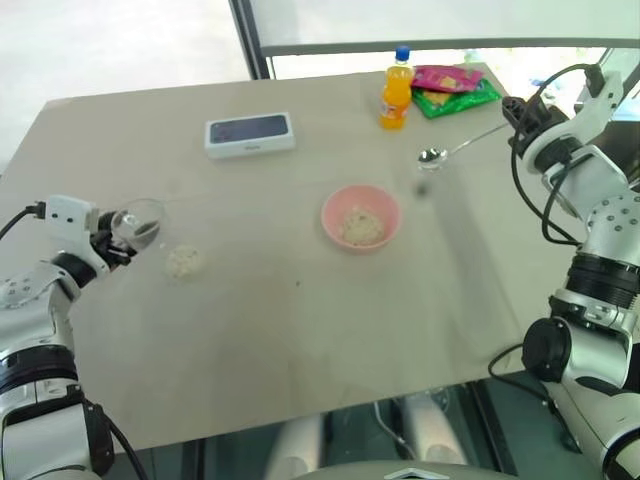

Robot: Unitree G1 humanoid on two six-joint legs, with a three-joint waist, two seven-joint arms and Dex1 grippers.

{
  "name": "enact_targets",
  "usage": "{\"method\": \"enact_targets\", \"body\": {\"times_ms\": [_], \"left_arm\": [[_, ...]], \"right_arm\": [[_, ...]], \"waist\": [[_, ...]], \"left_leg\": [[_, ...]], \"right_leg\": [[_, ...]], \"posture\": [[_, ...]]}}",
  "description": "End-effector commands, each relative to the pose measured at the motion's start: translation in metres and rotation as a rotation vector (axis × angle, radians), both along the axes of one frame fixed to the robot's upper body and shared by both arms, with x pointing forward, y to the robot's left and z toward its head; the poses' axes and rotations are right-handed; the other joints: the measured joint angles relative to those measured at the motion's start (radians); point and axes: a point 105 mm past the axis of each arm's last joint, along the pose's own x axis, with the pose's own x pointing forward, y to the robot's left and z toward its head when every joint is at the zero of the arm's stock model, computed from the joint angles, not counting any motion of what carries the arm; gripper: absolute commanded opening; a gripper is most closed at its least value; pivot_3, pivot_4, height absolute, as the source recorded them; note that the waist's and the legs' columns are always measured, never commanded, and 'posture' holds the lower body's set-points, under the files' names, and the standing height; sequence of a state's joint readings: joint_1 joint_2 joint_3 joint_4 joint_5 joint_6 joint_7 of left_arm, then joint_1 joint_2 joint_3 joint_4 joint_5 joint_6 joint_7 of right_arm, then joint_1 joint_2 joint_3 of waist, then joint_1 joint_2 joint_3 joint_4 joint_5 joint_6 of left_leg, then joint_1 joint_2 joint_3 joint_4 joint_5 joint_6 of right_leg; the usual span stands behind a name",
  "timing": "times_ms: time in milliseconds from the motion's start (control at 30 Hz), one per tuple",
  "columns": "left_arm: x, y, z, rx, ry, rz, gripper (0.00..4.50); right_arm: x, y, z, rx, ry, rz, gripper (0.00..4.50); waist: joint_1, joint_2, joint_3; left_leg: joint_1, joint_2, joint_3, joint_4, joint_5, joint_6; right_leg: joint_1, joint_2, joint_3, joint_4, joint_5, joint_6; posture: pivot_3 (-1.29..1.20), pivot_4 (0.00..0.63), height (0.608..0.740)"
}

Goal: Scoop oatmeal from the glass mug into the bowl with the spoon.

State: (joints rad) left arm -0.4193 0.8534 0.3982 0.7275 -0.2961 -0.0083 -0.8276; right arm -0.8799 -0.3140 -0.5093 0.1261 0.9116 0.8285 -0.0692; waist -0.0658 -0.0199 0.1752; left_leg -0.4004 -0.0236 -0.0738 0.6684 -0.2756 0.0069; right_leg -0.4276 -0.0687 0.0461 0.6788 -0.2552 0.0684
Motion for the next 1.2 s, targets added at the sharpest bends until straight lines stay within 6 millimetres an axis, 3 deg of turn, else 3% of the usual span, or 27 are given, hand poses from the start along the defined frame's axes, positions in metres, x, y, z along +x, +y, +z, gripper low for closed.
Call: {"method": "enact_targets", "body": {"times_ms": [33, 100, 133, 167, 433, 600, 833, 1067, 1200], "left_arm": [[0.001, 0.002, 0.01, 0.019, -0.038, 0.011, 1.65], [0.002, 0.002, 0.01, 0.021, -0.036, 0.012, 0.56], [0.002, 0.001, 0.009, 0.021, -0.036, 0.012, 0.17], [0.003, 0.001, 0.009, 0.022, -0.036, 0.011, 0.07], [0.005, -0.007, 0.011, 0.005, -0.057, -0.002, 0.07], [0.01, -0.029, 0.013, -0.048, -0.07, -0.066, 0.07], [0.043, -0.108, 0.032, -0.081, -0.127, -0.18, 0.07], [0.08, -0.166, 0.045, -0.009, -0.095, -0.243, 0.07], [0.092, -0.189, 0.06, 0.019, -0.117, -0.29, 0.07]], "right_arm": [[-0.009, 0.002, 0.02, -0.007, -0.08, 0.01, 0.0], [-0.009, 0.002, 0.02, -0.009, -0.08, 0.013, 0.0], [-0.009, 0.003, 0.02, -0.01, -0.08, 0.014, 0.0], [-0.008, 0.004, 0.02, -0.009, -0.08, 0.016, 0.0], [-0.008, 0.006, 0.02, -0.009, -0.081, 0.022, 0.0], [-0.01, 0.013, 0.028, -0.023, -0.107, 0.047, 0.0], [-0.032, 0.066, 0.072, -0.109, -0.27, 0.275, 0.0], [-0.05, 0.128, 0.087, -0.244, -0.351, 0.494, 0.0], [-0.047, 0.147, 0.089, -0.306, -0.365, 0.511, 0.0]], "waist": [[0.0, 0.0, 0.0], [-0.001, 0.0, 0.0], [0.0, 0.0, -0.001], [0.0, 0.002, -0.002], [-0.002, 0.005, -0.003], [0.004, 0.005, -0.003], [0.012, 0.006, -0.003], [0.002, 0.005, -0.003], [-0.004, 0.005, -0.003]], "left_leg": [[0.0, 0.0, 0.0, 0.0, 0.0, 0.0], [0.0, 0.0, 0.0, 0.0, 0.0, 0.0], [0.0, 0.0, 0.0, 0.0, 0.0, 0.0], [0.0, 0.0, 0.0, 0.0, 0.0, 0.0], [0.001, 0.0, 0.001, 0.0, 0.0, 0.0], [0.001, 0.0, 0.0, 0.0, 0.0, 0.0], [0.0, -0.001, -0.001, 0.001, 0.0, 0.0], [-0.001, -0.003, -0.001, 0.001, 0.001, -0.001], [-0.001, -0.004, -0.001, 0.001, 0.003, -0.004]], "right_leg": [[0.0, 0.0, 0.0, 0.0, 0.0, 0.0], [0.0, 0.0, 0.0, 0.0, 0.0, 0.0], [0.0, 0.0, 0.0, 0.0, 0.0, 0.0], [0.0, 0.0, 0.0, 0.0, 0.0, 0.0], [0.001, 0.0, 0.001, 0.001, 0.0, 0.0], [0.001, 0.0, 0.0, 0.001, 0.0, 0.0], [0.0, -0.001, 0.0, 0.001, 0.0, 0.0], [0.0, 0.0, -0.001, 0.0, 0.0, 0.0], [0.0, 0.001, 0.0, 0.0, 0.0, 0.0]], "posture": [[0.0, 0.15, 0.74], [0.0, 0.15, 0.74], [0.0, 0.15, 0.74], [0.0, 0.15, 0.74], [0.0, 0.15, 0.74], [0.0, 0.15, 0.74], [0.0, 0.15, 0.74], [0.0, 0.15, 0.74], [0.0, 0.15, 0.74]]}}
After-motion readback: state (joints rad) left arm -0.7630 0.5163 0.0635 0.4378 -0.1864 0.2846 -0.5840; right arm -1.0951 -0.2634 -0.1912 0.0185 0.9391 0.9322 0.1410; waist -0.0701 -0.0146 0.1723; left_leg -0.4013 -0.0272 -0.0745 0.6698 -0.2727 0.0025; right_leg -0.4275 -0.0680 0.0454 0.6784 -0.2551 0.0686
